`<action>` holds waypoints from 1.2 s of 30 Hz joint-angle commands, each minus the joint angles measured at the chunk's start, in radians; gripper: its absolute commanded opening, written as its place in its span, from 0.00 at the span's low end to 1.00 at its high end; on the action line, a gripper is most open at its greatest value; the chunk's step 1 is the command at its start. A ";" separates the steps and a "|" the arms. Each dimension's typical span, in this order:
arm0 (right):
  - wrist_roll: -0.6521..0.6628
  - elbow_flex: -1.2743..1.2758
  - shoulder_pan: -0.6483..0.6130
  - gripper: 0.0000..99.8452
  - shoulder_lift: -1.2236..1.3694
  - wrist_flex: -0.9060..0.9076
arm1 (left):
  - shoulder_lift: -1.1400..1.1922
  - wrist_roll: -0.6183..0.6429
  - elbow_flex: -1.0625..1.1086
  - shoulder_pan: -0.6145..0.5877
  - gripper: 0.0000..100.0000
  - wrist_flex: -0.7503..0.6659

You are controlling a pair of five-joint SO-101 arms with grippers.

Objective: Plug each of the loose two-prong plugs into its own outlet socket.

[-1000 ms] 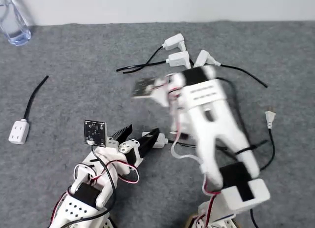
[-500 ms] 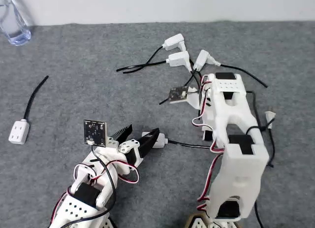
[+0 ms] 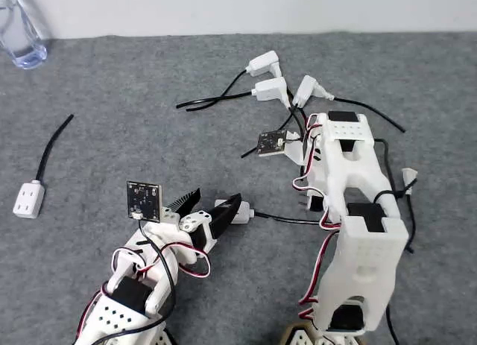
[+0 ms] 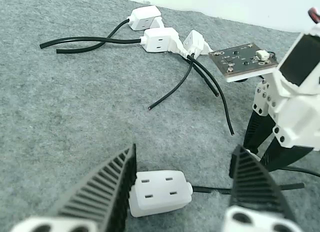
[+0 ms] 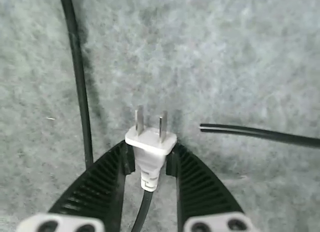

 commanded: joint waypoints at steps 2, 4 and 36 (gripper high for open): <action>0.005 -0.046 0.010 0.14 -0.005 0.021 | 0.005 0.003 -0.005 -0.002 0.29 0.003; 0.005 -0.043 0.013 0.18 -0.005 0.022 | 0.006 0.003 -0.005 -0.002 0.29 0.003; 0.005 -0.051 -0.021 0.01 0.015 0.107 | 0.000 0.002 -0.005 0.005 0.29 0.023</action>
